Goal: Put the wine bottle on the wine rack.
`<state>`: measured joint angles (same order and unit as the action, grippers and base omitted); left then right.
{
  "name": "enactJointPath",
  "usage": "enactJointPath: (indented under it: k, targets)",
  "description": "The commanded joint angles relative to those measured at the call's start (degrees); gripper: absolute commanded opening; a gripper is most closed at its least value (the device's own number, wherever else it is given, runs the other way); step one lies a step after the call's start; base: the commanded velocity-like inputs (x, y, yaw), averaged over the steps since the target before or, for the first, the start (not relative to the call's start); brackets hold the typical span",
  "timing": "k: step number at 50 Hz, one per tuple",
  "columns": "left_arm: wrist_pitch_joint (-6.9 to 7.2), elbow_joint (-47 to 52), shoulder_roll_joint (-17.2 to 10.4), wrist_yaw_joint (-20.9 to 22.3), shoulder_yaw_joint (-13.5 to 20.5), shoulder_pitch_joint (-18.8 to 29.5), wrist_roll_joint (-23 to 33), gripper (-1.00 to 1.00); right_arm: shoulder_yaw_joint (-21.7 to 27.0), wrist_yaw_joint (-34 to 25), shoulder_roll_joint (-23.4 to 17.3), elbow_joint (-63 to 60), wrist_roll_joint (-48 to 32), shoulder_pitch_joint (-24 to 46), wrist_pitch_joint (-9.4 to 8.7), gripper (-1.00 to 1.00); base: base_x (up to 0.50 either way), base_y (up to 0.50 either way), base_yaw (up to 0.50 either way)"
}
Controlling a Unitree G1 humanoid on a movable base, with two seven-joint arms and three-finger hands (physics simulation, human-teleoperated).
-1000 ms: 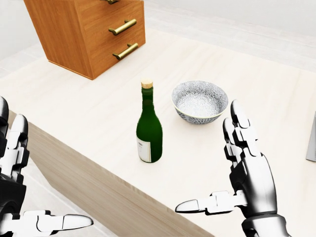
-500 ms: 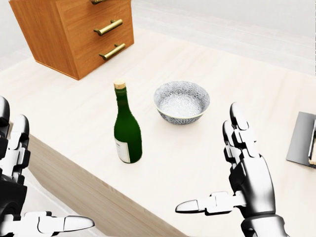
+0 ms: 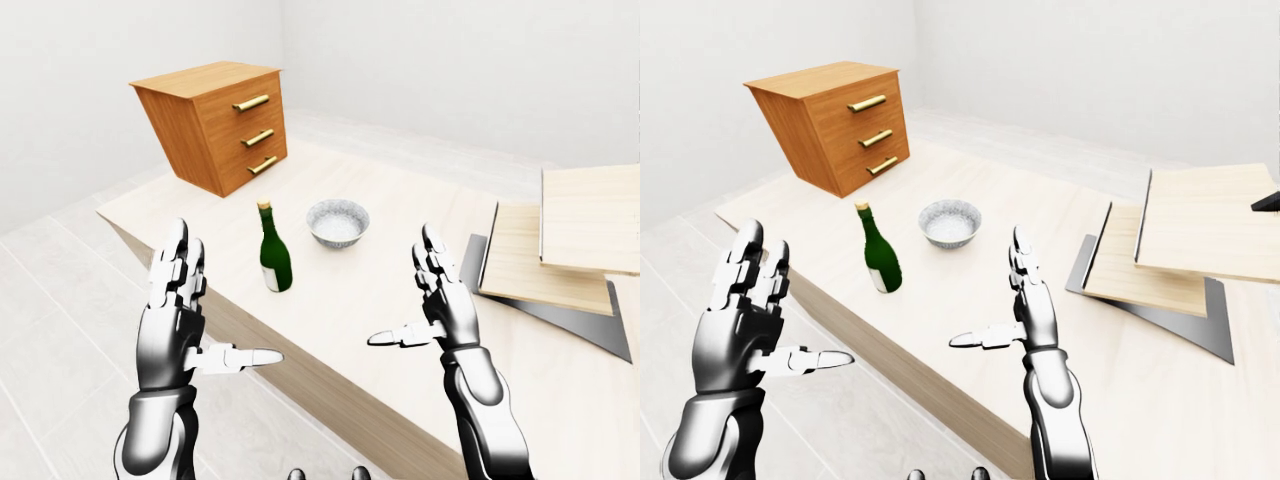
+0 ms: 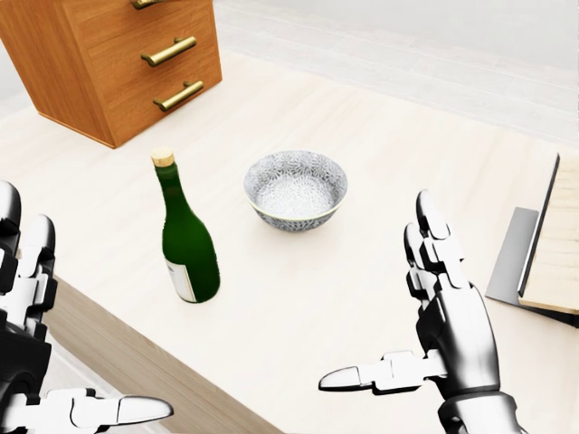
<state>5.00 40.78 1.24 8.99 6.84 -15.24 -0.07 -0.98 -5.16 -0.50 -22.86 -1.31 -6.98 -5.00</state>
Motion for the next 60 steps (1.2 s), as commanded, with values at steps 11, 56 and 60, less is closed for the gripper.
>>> enactJointPath:
  k: [11,56,60]
  targets:
    - [0.0,-0.18,0.16,0.24,-0.32,-0.8,0.08,1.0,-0.22,0.04,0.06,1.01,-0.42,0.15,0.0,1.0,0.29,0.0,0.0]
    - [0.0,2.67,0.07,1.41,4.62,-0.28,-2.93,1.0,-4.58,3.2,2.3,9.52,-3.34,11.46,0.0,1.0,0.09,0.05,0.0]
    - [0.0,3.13,0.25,1.88,5.81,-0.1,-3.43,1.0,-5.42,3.1,2.71,12.17,-3.83,13.55,0.0,1.0,0.0,0.0,0.0]
